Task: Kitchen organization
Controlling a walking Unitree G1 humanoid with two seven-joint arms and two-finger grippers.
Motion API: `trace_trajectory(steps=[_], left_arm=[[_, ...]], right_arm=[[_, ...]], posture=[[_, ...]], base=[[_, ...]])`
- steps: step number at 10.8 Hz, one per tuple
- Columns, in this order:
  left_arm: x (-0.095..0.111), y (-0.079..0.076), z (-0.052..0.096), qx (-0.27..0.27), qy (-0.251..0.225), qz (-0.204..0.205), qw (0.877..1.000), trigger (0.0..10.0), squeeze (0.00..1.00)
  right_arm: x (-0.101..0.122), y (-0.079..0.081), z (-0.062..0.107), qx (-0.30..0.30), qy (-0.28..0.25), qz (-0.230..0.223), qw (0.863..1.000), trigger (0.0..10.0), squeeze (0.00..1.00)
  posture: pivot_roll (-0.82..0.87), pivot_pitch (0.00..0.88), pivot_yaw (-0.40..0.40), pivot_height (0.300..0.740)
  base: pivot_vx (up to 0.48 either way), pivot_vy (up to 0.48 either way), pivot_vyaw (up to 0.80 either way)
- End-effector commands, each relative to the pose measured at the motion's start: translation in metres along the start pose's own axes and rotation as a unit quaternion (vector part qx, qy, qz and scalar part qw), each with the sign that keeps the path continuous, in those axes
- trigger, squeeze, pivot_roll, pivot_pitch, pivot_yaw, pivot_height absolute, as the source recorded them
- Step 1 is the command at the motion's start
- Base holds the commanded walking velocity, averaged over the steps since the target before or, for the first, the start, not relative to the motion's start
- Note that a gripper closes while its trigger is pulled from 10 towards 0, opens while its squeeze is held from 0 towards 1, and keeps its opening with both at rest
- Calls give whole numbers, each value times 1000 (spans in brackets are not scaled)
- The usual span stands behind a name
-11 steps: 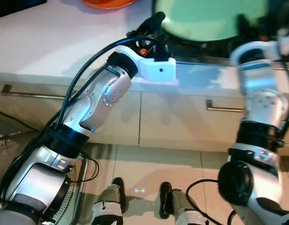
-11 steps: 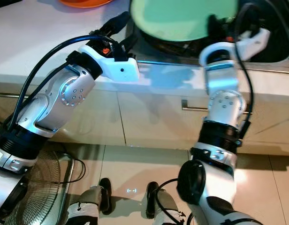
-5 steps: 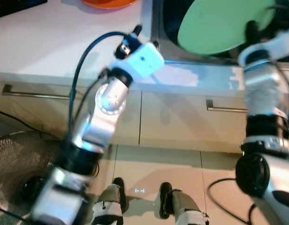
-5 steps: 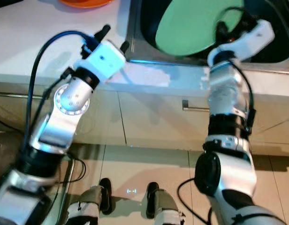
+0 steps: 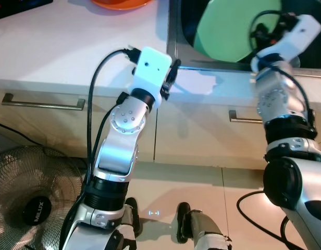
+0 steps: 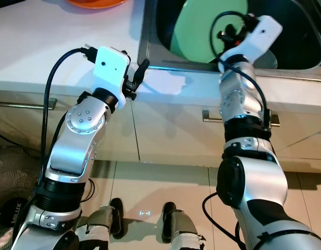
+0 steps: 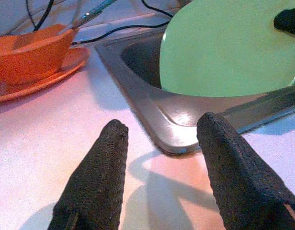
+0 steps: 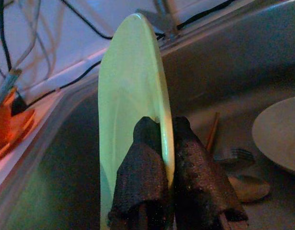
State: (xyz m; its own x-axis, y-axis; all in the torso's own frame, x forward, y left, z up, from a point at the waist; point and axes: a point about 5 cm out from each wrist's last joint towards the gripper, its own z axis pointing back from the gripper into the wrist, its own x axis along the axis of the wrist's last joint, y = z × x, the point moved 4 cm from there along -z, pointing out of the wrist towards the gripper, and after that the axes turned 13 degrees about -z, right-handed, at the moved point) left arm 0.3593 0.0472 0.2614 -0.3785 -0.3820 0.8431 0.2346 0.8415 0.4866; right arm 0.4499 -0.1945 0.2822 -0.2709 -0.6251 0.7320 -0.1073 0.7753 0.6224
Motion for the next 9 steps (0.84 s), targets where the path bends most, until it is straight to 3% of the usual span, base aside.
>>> trace_trajectory(steps=[1, 3, 4, 5, 7, 9], left_arm=[[0, -4, 3, -4, 6, 7, 1000, 10000, 0], [-5, -3, 4, 3, 17, 17, 1000, 10000, 0], [-7, -1, 5, 12, 21, 25, 999, 10000, 0], [-6, 0, 5, 13, 20, 27, 999, 10000, 0], [-5, 8, 4, 33, 12, 25, 999, 10000, 0], [-4, 31, 4, 83, -3, 2, 997, 10000, 0]], right_arm=[[-13, -1, 1, 0, 21, 2, 1000, 10000, 1000], [-21, 1, 2, 10, 27, 13, 999, 10000, 1000], [-23, 2, 3, 15, 30, 15, 999, 10000, 855], [-23, 3, 3, 18, 29, 16, 999, 10000, 0], [-24, 13, 4, 39, 20, 25, 999, 10000, 0], [-21, 34, 15, 88, -12, 78, 993, 10000, 0]], posture=[[191, 293, -56, 740], [188, 295, -57, 740], [185, 296, -58, 740], [185, 296, -58, 740], [182, 298, -56, 740], [174, 302, -54, 740]], base=[[0, 0, 0], [0, 0, 0], [0, 0, 0], [0, 0, 0], [0, 0, 0], [0, 0, 0]])
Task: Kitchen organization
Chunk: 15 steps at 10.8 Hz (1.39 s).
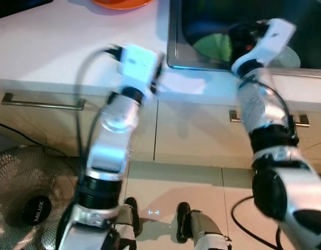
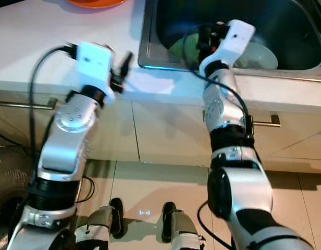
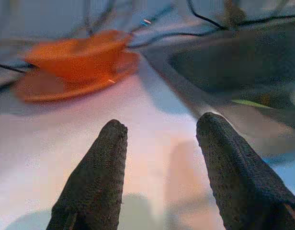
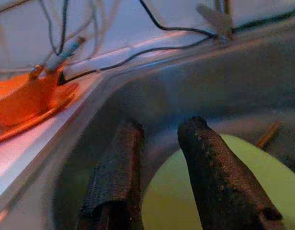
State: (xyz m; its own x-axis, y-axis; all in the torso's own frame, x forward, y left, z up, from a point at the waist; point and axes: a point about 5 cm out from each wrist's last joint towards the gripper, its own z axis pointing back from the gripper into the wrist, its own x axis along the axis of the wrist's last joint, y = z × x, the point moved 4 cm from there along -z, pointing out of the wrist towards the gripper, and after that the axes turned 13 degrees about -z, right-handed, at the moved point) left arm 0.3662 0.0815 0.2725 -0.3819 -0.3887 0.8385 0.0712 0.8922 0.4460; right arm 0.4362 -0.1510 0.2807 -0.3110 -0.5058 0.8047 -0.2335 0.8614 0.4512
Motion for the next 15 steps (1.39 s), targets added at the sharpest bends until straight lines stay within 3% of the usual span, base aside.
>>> trace_trajectory(steps=[1, 3, 4, 8, 10, 11, 15], left_arm=[[2, 10, -2, 26, -10, -14, 1000, 10000, 0], [1, 30, -2, 65, -16, -28, 997, 10000, 0], [0, 33, -2, 69, -15, -28, 997, 10000, 0], [5, 31, -3, 70, -28, -47, 996, 10000, 0], [10, 21, -4, 50, -43, -55, 996, 10000, 0], [14, 21, -2, 59, -51, -34, 996, 10000, 0], [16, 23, -2, 64, -55, -44, 995, 10000, 0]], right_arm=[[8, 12, 6, 24, -28, 14, 999, 10000, 0], [16, 33, 23, 66, -64, 70, 993, 10000, 0], [17, 34, 26, 67, -69, 75, 993, 10000, 0], [13, 25, 31, 34, -56, 69, 995, 10000, 0], [10, 24, 33, 31, -48, 69, 996, 10000, 0], [8, 21, 34, 23, -44, 65, 997, 10000, 0], [3, 17, 33, 12, -29, 57, 998, 10000, 0]], posture=[[171, 302, -53, 740], [160, 297, -47, 740], [158, 295, -45, 740], [164, 282, -43, 740], [164, 286, -40, 740], [165, 292, -40, 740], [166, 302, -39, 740]], base=[[0, 0, 0], [0, 126, 0], [0, 412, 0], [0, 452, -197], [0, 0, 0], [0, 0, 0], [150, 0, -197]])
